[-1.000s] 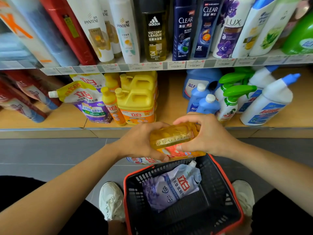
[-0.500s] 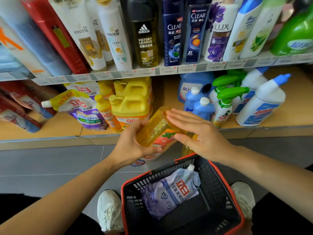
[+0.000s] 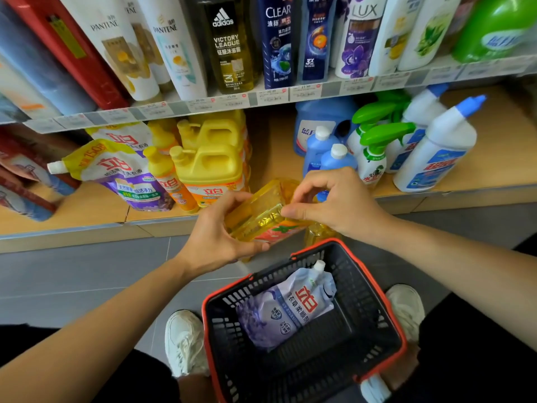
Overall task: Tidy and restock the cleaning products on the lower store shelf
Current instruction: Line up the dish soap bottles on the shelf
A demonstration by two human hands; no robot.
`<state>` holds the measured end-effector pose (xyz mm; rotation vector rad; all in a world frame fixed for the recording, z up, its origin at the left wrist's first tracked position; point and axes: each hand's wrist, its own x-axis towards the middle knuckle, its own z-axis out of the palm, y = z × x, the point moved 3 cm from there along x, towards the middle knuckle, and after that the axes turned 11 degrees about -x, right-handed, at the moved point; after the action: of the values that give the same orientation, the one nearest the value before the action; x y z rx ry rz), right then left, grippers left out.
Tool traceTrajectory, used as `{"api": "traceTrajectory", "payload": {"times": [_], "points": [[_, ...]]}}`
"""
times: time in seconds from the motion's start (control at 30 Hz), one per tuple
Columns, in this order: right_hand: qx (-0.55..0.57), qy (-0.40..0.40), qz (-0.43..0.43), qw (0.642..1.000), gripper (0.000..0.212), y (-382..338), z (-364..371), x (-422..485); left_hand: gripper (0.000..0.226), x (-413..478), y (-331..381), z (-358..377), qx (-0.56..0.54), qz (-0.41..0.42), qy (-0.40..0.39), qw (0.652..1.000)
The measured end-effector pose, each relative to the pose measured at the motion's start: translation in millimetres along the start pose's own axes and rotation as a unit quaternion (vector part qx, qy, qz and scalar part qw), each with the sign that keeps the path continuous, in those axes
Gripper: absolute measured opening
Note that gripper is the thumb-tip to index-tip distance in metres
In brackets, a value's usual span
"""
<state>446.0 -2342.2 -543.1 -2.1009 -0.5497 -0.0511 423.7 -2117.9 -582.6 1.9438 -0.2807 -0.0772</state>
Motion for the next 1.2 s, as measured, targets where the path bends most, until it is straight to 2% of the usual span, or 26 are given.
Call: {"api": "traceTrajectory", "payload": {"times": [0.13,0.27,0.4,0.57,0.7,0.77,0.87,1.07,1.2], "points": [[0.037,0.05,0.023,0.998,0.035,5.8,-1.5,3.3,0.078,0.2,0.6,1.5,-0.037,-0.003,0.005,0.999],[0.016,0.079,0.052,0.995,0.031,12.3,-6.5,6.9,0.075,0.5,4.5,1.2,-0.049,0.013,0.014,0.999],[0.009,0.09,0.048,0.995,0.017,13.9,-11.8,7.8,0.076,0.6,2.5,1.1,-0.064,0.003,0.025,0.998],[-0.024,0.057,0.001,0.998,0.032,5.8,-12.9,5.1,0.078,2.7,2.1,-4.8,-0.069,-0.001,0.054,0.996],[-0.062,-0.007,-0.035,0.997,0.039,1.6,-5.9,0.8,0.083,6.3,5.0,-13.7,-0.083,-0.005,0.079,0.993],[-0.075,0.006,-0.055,0.996,0.038,-1.1,-4.8,-0.1,0.082,7.3,6.9,-17.7,-0.079,0.0,0.084,0.993],[-0.091,0.075,-0.075,0.99,0.025,-3.1,-12.0,2.9,0.081,7.0,8.2,-19.0,-0.077,-0.004,0.084,0.993],[-0.05,0.141,-0.011,0.989,0.012,4.8,-18.5,5.1,0.079,6.7,0.6,-14.4,-0.135,-0.037,0.078,0.987],[-0.036,0.12,0.04,0.991,0.019,21.4,-11.7,3.9,0.074,8.0,-1.6,-10.4,-0.2,-0.074,0.082,0.974]]}}
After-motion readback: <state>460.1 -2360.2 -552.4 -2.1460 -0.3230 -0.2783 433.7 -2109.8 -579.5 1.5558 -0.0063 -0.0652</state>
